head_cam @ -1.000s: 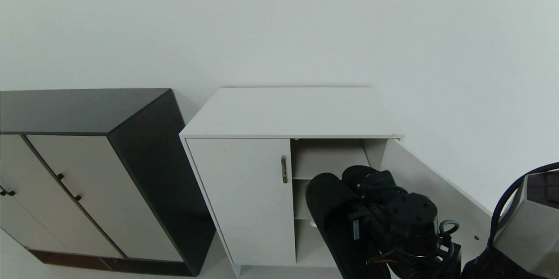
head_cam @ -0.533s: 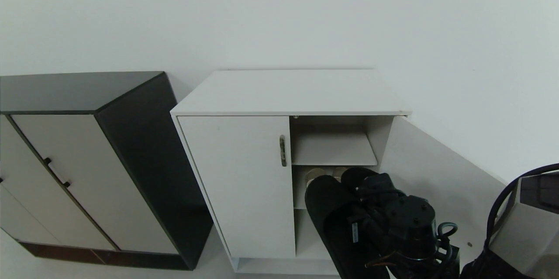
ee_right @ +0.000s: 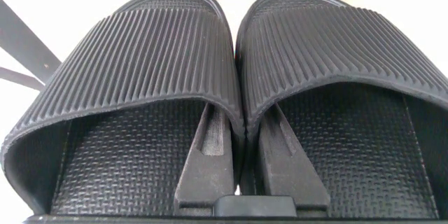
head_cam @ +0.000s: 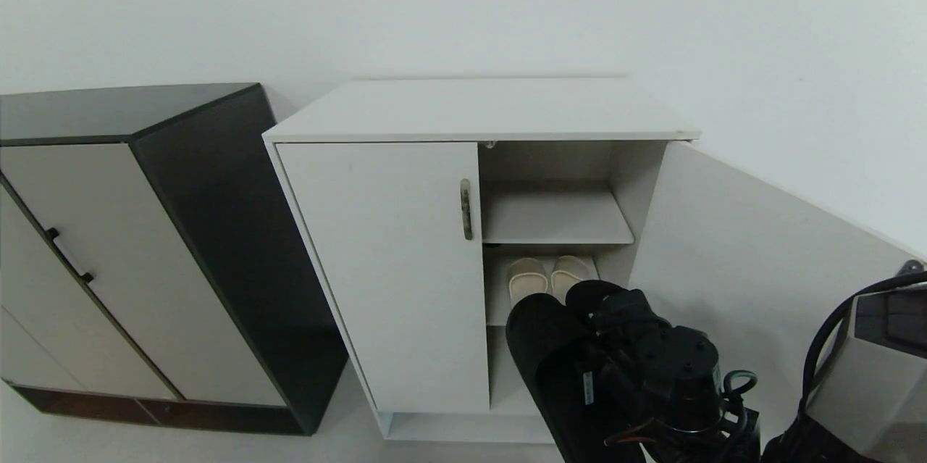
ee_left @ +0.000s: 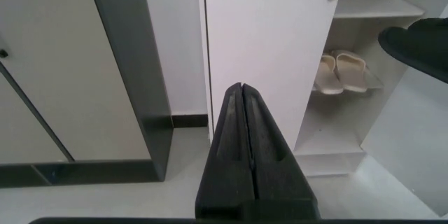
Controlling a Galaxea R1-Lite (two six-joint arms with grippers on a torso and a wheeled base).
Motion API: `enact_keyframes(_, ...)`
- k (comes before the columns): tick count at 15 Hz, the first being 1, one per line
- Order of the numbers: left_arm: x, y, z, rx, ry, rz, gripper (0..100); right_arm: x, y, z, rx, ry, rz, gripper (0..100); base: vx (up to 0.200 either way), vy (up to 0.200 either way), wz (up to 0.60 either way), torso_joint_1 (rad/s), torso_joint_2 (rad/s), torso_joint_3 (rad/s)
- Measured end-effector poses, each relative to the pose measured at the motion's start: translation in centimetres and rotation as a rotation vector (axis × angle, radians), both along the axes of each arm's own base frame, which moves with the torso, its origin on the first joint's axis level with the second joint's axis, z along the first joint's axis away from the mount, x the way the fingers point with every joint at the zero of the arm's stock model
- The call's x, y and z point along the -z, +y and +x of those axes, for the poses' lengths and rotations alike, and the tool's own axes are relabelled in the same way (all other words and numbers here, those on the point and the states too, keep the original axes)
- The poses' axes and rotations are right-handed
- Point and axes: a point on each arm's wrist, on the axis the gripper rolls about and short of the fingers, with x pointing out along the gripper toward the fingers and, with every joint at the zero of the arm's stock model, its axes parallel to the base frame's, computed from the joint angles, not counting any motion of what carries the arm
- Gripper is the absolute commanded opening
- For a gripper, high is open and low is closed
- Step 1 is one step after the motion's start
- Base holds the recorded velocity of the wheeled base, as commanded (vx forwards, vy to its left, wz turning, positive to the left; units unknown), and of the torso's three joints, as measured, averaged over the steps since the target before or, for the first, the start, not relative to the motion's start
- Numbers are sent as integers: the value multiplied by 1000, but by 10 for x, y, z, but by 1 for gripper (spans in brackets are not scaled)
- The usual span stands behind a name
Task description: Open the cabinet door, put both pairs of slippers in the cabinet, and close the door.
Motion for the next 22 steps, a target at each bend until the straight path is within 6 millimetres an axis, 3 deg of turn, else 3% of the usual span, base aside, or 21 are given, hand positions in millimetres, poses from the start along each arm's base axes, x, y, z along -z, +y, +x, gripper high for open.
enact_keyframes(11,0,0,0,0,1,2,0,3,-1,0,1,8,-9,0,0,0,0,-67,415,346)
enact_keyframes(22,0,0,0,0,1,2,0,4,10,-12,-61,-16,12,0,0,0,-55,-1,18,14)
